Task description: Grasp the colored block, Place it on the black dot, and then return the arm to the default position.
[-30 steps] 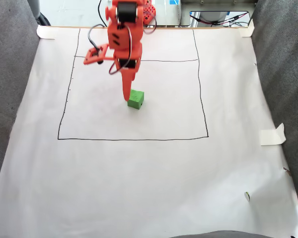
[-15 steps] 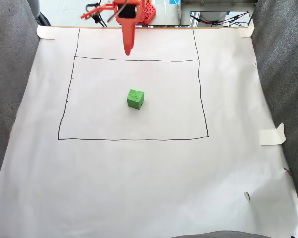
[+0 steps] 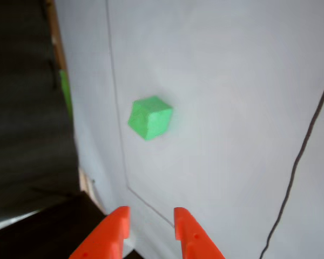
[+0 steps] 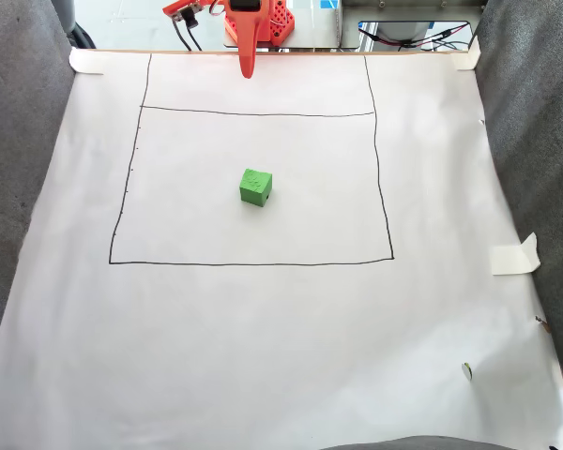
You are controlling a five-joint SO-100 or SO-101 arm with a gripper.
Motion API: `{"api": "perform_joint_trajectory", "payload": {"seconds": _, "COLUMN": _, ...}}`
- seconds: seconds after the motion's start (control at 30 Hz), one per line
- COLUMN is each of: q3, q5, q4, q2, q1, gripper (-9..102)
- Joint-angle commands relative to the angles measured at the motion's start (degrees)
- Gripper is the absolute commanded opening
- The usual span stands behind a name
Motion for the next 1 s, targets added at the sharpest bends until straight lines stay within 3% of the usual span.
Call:
{"api": "perform_joint_trajectory", "payload": {"seconds": 0.0, "q3": 3.69, "q5": -0.35, "q4": 1.85, "q2": 6.77, "q1": 0.0, "gripper": 7}}
{"api": "perform_joint_trajectory", "payload": {"seconds": 0.27, "q3": 9.76, "q5": -2.99, "q4": 1.23, "q2": 13.27, "q1": 1.05, "gripper": 2}}
{"api": "perform_joint_trajectory", "payload": {"seconds": 0.5, "q3": 18.11, "q5": -5.89, "q4": -8.96, "q2": 13.27, "q1": 1.41, "gripper": 0}}
{"api": "perform_joint_trajectory", "payload": {"seconds": 0.97, "q3": 18.11, "q5": -8.79, "q4": -0.62, "q2": 13.27, "q1": 0.26, "gripper": 0}}
